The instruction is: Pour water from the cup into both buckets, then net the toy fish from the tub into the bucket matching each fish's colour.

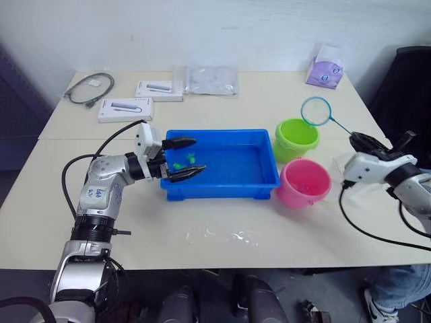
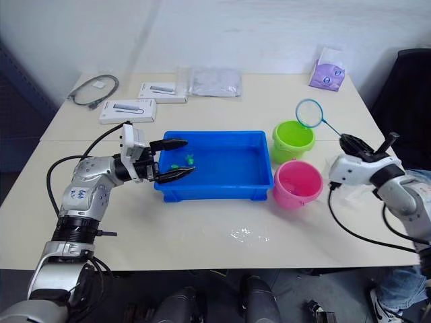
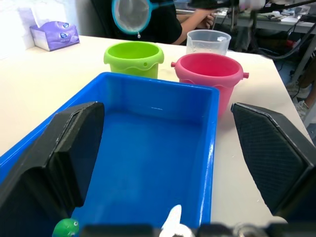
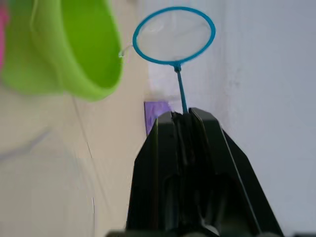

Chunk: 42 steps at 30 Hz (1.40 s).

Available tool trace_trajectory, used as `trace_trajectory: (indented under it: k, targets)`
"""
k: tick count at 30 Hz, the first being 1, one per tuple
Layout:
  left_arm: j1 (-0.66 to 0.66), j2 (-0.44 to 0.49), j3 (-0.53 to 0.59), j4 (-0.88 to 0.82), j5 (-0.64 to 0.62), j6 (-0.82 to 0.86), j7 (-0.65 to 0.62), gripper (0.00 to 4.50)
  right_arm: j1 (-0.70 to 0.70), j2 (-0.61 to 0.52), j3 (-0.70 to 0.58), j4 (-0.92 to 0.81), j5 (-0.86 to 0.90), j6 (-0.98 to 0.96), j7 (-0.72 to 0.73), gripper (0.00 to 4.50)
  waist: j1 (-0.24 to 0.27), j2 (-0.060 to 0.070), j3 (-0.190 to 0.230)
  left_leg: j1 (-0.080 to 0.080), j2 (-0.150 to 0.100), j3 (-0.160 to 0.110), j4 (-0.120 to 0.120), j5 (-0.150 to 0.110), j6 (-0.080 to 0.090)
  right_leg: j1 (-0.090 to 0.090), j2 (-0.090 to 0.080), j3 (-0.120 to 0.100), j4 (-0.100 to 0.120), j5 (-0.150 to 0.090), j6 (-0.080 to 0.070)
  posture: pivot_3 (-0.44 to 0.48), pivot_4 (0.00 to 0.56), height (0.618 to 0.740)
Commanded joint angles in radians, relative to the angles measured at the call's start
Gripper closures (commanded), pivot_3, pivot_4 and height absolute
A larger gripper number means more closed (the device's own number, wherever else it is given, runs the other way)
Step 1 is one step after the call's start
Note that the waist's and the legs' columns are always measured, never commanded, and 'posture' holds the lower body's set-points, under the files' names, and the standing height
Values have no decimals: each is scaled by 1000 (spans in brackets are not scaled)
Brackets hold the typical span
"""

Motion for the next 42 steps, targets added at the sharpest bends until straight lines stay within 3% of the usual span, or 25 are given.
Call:
trace_trajectory:
  k: [1, 4, 8, 17, 28, 36, 42]
  targets:
    - [22, 61, 75, 26, -20, -28, -19, 76, -3, 60, -45, -211, 403, 245, 239, 4500, -3, 0, 0, 0, 0, 0, 0, 0, 0, 0, 0, 0, 0, 0, 0, 0, 150, 740]
    - [42, 95, 114, 35, -33, -37, -29, 76, 4, 48, 16, -371, 505, 451, 382, 4500, -4, 1, 0, 0, 1, -1, 0, 0, 0, 0, -1, -1, 1, 0, -1, 0, 150, 740]
    - [106, 179, 174, 38, -40, -29, -55, 76, -75, 89, 130, -494, 528, 732, 417, 4500, 6, 0, 0, 0, 0, -1, 1, -2, 3, 0, -3, -1, 1, 0, -1, 0, 150, 740]
    - [168, 302, 219, 88, -33, -37, -111, 76, -237, 136, 309, -458, 416, 987, 487, 4500, 14, 0, 0, -2, -2, -2, 2, -3, 4, -2, -6, -2, 1, -1, -2, 0, 150, 740]
    - [195, 317, 222, 138, -29, -85, -157, 76, -405, 279, 434, -276, 253, 1079, 479, 4500, 2, 0, 0, -4, -2, -1, 2, -3, 4, -4, -5, -3, 1, -1, -2, 0, 150, 740]
    - [204, 298, 219, 130, -36, -92, -154, 76, -485, 419, 422, -139, 240, 1072, 479, 4500, -15, 0, 0, -8, -2, -2, 2, -3, 4, -6, -5, -4, 1, -1, -1, 0, 150, 740]
    - [213, 279, 214, 94, -37, -82, -131, 76, -502, 469, 360, -130, 268, 1089, 468, 4500, -15, 0, 0, -8, -2, -2, 2, -3, 4, -6, -5, -4, 1, -1, -1, 0, 150, 740]
